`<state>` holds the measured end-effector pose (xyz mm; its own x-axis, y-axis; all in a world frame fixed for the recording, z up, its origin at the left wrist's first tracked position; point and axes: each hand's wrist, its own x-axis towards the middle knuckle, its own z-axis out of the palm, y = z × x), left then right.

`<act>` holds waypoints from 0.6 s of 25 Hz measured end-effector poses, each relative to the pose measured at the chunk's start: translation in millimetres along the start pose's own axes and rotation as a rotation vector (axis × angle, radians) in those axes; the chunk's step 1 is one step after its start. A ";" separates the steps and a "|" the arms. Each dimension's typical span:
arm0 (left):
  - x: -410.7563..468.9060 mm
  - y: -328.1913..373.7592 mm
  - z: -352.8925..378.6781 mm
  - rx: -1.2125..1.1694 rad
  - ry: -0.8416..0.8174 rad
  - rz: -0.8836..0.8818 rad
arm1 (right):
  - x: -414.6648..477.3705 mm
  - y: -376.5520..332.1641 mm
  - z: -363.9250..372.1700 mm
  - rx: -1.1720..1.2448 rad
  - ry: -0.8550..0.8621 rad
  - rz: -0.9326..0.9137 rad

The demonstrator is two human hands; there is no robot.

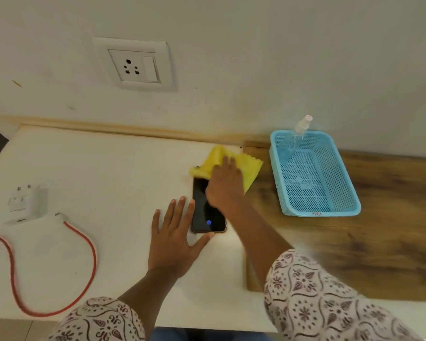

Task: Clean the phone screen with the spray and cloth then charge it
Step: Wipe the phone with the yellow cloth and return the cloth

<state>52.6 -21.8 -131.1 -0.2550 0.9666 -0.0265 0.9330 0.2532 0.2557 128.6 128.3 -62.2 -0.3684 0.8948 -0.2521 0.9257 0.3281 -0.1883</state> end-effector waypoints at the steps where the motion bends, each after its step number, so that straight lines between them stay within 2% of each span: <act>1: 0.0 0.0 -0.9 0.002 0.000 0.003 | -3.8 -8.4 16.1 -0.046 -0.025 -0.033; 6: 1.0 0.4 -2.7 -0.025 0.007 0.020 | -19.6 -21.3 43.4 -0.110 -0.004 -0.222; 10: 1.2 0.0 -1.1 -0.001 0.006 0.004 | -24.8 16.3 33.6 -0.213 -0.058 -0.501; 12: 1.0 -0.3 -0.6 0.006 0.003 0.004 | -28.6 32.9 32.5 -0.187 -0.076 -0.480; 15: 0.7 -2.4 0.6 0.008 0.001 0.016 | -50.5 14.6 49.3 -0.010 -0.014 -0.254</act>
<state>50.4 -21.7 -132.3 -0.2403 0.9704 -0.0215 0.9388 0.2380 0.2488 156.5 72.9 -99.0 -0.5906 0.7789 -0.2111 0.8039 0.5451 -0.2379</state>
